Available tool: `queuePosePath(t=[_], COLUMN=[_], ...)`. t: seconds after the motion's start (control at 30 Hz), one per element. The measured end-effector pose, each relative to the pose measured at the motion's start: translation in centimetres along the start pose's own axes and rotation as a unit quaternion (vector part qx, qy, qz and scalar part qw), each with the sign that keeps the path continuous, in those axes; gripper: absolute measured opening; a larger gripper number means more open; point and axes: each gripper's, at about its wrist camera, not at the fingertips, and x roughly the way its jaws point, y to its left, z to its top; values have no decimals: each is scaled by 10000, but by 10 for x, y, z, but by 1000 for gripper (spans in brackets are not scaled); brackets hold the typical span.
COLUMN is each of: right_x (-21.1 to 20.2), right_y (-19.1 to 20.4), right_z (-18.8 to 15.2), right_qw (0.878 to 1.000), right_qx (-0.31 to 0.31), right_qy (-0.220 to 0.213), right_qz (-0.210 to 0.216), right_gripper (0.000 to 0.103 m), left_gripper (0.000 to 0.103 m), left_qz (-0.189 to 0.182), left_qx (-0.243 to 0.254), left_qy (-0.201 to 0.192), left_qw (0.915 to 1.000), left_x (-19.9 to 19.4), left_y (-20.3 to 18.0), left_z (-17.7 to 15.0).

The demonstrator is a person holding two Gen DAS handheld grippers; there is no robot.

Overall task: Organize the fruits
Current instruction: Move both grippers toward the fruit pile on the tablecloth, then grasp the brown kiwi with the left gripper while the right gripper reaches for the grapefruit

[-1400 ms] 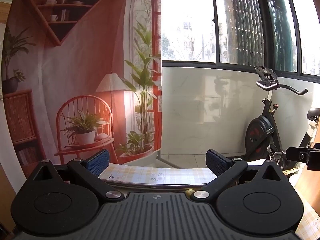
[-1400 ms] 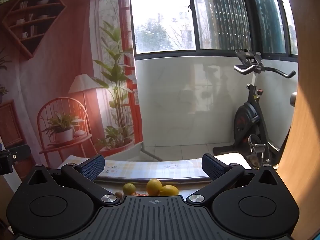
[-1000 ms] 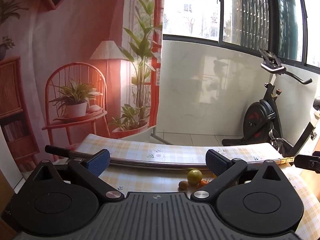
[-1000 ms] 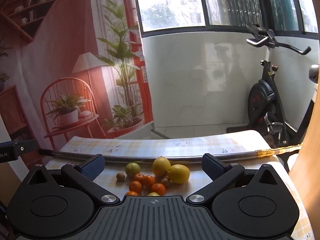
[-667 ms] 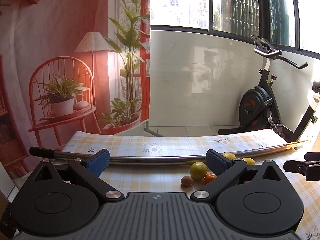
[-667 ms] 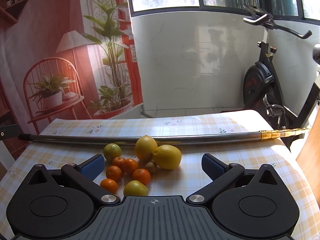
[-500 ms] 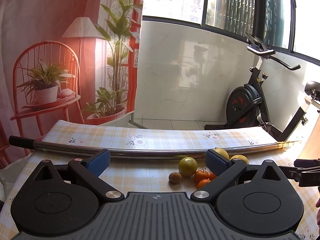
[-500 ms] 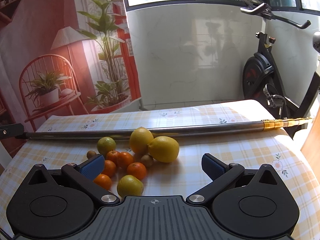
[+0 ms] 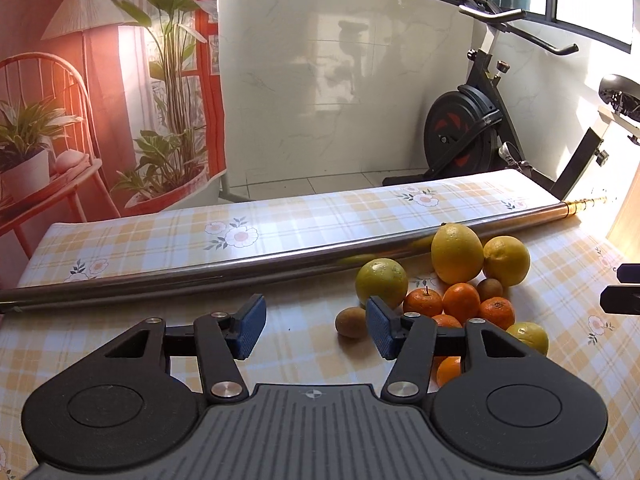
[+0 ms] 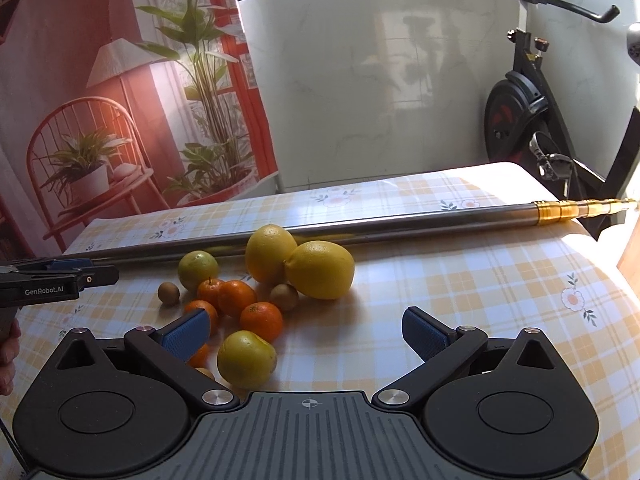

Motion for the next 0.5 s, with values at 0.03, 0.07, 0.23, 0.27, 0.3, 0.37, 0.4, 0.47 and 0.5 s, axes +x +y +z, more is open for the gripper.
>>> queuePosePath(t=[0.03,0.07,0.23,0.27,0.3,0.37,0.4,0.47,0.5], right_x=[2,3,12,14,15,19,20,23,24], right_y=[0,-1,-1,-1,0,0,0,-1,-2], right_z=[0,0,-1,-1,-1,-1,-1,-1,-1], right_qw=[10000,10000,9998,9998,9998,9997,9997,9996,9996], right_qx=[3,9,56,44,27,0,-3,-3,-1], right_qy=[26,51,157,180,196,230,242,267,280], right_qz=[15,29,51,55,55,69,75,85,89], right_gripper=[100,99,99,99,98,98,98,98,96], left_gripper=[51,49,48,48,48,48,48,46,45], left_qz=[-84,-166,-437,-455,-469,-526,-531,-493,-465], left_qx=[-6,-4,-167,-185,-187,-213,-187,-120,-104], left_qy=[69,157,304,336,399,491,542,619,655], left_qw=[9999,9997,9984,9982,9979,9972,9969,9968,9967], left_x=[6,13,34,38,44,51,55,62,65], left_y=[0,3,4,4,8,8,7,5,5], left_z=[0,-2,6,7,6,8,8,8,8])
